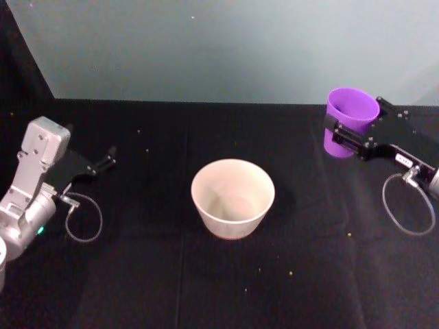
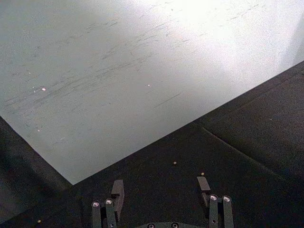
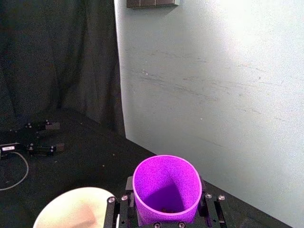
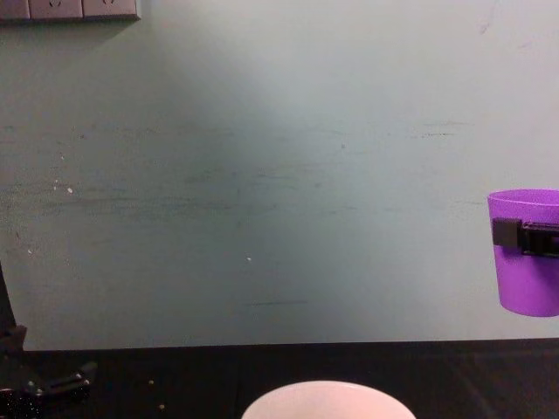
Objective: Pick up the cup and pour the mung beans from the cup into the bowl.
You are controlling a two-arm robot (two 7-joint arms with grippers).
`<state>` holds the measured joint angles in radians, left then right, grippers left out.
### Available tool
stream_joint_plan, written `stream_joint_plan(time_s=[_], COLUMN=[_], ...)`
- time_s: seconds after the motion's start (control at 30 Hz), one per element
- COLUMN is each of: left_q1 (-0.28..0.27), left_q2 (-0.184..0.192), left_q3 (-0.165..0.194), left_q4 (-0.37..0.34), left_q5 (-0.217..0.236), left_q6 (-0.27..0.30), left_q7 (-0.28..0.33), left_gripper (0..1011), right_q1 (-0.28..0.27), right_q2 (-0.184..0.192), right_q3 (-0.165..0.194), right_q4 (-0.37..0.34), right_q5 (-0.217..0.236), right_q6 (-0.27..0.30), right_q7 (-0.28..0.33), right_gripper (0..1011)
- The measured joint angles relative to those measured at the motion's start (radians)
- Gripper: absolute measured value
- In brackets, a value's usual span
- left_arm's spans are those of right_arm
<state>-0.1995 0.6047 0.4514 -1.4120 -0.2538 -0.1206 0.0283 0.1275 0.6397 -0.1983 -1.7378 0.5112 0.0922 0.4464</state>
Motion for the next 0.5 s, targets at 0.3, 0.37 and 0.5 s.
stream_joint_plan(time_s=[0.3, 0.37, 0.5], left_q1=[0.0, 0.0, 0.0], left_q2=[0.0, 0.0, 0.0], left_q3=[0.0, 0.0, 0.0], left_q4=[0.0, 0.0, 0.0], left_q5=[0.0, 0.0, 0.0], left_q6=[0.0, 0.0, 0.0], left_q7=[0.0, 0.0, 0.0], left_gripper=[1000, 1000, 1000], right_q1=[0.001, 0.002, 0.002], right_q2=[-0.001, -0.001, -0.001], right_q3=[-0.002, -0.002, -0.003], right_q4=[0.001, 0.001, 0.002], right_q5=[-0.002, -0.003, -0.005], right_q6=[0.001, 0.001, 0.002], right_q7=[0.0, 0.0, 0.0], right_gripper=[724, 724, 724])
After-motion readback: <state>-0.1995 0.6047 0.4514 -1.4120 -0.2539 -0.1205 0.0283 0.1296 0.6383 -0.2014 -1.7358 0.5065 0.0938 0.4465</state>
